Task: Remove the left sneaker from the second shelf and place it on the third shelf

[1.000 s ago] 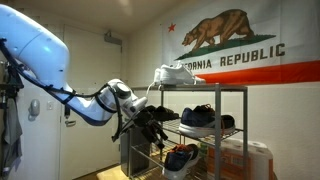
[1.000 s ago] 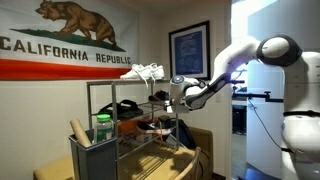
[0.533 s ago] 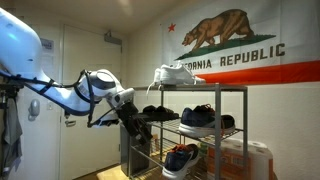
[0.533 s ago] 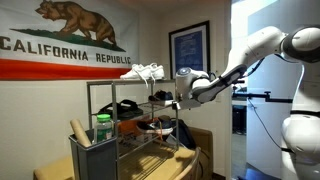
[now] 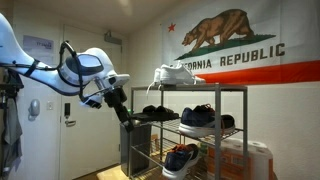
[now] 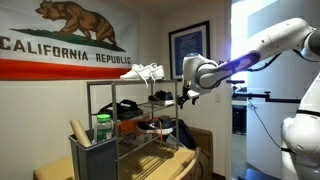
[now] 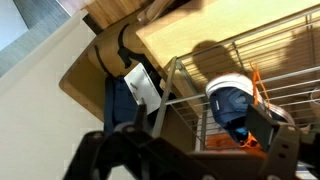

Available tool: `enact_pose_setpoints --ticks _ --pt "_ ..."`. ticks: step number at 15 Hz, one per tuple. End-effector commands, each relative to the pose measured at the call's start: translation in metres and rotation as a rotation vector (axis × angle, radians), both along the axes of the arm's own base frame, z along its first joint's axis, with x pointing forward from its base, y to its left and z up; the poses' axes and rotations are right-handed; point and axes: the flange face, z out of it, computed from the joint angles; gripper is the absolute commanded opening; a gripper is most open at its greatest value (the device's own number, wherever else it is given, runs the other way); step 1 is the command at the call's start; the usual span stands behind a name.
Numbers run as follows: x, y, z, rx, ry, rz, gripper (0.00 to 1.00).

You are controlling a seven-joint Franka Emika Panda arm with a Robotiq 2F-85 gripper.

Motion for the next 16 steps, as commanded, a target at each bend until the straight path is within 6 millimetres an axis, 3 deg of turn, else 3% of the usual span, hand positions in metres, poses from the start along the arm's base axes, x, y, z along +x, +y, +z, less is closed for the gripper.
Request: enact_pose_setpoints --ticks 1,5,6,16 --pt "-0.022 0.006 0.024 0.044 0.064 0.128 1.00" --pt "-0.032 0.006 0.044 0.136 0.106 0.253 1.00" --pt "-0.025 0.006 0.034 0.113 0.085 0.207 1.00" --pt "-0.030 0.006 0.040 0.127 0.092 0.240 1.00"
